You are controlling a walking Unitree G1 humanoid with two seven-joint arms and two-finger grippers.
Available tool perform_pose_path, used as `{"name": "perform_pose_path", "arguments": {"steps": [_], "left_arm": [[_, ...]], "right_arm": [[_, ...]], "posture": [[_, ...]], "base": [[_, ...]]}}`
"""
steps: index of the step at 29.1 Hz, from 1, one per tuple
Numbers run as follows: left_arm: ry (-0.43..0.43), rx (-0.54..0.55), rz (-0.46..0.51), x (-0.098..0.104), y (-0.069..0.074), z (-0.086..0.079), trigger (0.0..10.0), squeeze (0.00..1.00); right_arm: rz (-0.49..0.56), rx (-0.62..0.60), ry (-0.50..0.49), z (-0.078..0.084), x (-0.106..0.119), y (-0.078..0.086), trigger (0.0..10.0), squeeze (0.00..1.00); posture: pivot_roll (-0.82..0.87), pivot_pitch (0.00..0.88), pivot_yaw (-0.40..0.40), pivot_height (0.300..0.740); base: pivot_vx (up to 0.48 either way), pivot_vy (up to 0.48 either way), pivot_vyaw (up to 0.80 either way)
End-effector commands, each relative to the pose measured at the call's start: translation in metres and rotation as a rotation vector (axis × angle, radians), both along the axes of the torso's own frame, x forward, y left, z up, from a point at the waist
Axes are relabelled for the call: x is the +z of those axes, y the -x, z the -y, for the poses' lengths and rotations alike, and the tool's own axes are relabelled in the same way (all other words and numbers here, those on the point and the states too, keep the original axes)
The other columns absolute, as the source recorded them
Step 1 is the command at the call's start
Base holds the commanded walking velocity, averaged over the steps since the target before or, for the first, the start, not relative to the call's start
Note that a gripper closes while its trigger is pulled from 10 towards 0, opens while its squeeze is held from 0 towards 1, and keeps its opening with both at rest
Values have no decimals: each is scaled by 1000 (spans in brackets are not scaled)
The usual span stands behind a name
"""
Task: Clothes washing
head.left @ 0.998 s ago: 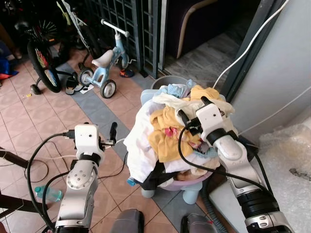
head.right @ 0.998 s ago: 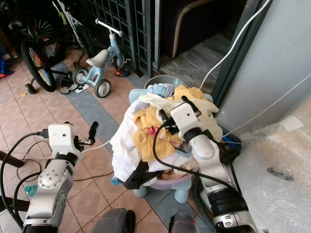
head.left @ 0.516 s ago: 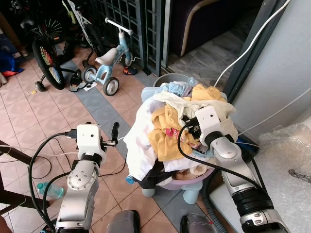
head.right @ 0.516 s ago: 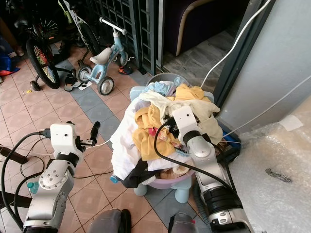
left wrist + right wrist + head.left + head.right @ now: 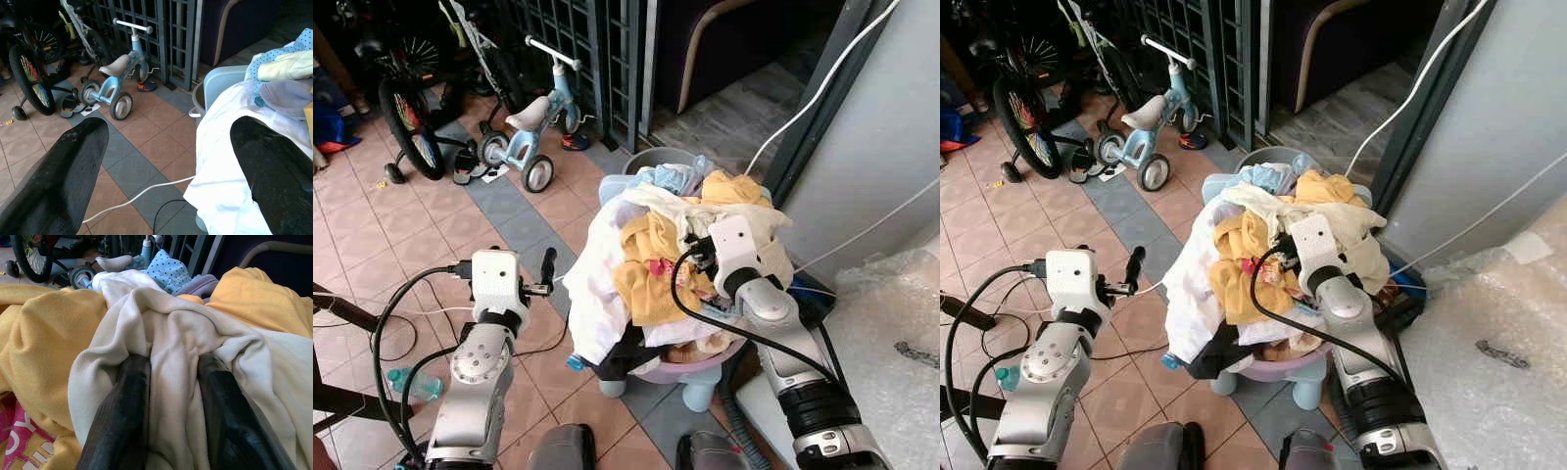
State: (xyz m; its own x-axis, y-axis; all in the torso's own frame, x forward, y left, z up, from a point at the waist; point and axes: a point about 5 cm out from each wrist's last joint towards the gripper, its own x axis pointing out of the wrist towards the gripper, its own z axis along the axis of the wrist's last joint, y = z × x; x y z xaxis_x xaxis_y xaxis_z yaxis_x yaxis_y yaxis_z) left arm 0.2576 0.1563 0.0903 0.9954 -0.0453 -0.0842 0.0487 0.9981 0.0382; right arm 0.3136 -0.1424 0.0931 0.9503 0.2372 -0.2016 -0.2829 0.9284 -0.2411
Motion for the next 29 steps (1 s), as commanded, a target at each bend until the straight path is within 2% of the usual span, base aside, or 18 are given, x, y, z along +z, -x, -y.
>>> {"name": "perform_pose_path", "arguments": {"steps": [1,11,20,26,29], "left_arm": [[-14,-3,-6,0,0,-1,10000,0],[-5,11,-11,-1,0,-2,10000,0],[-3,12,-17,-2,0,-2,10000,0],[-45,77,-17,-2,-3,-6,10000,0],[-64,105,-12,-1,-5,-8,10000,0]], "right_arm": [[-124,-27,-3,4,-23,9,0,0],[-109,-29,-28,4,-21,9,0,0],[-21,-43,-172,4,-2,5,0,0],[110,-72,-254,10,21,1,0,0],[219,-104,-296,16,43,0,0,0]], "posture": [[10,132,41,740],[8,134,39,740],[3,133,41,740],[1,128,40,740],[2,125,38,740]], "base": [[0,0,0],[0,0,0],[0,0,0],[0,0,0],[0,0,0]]}}
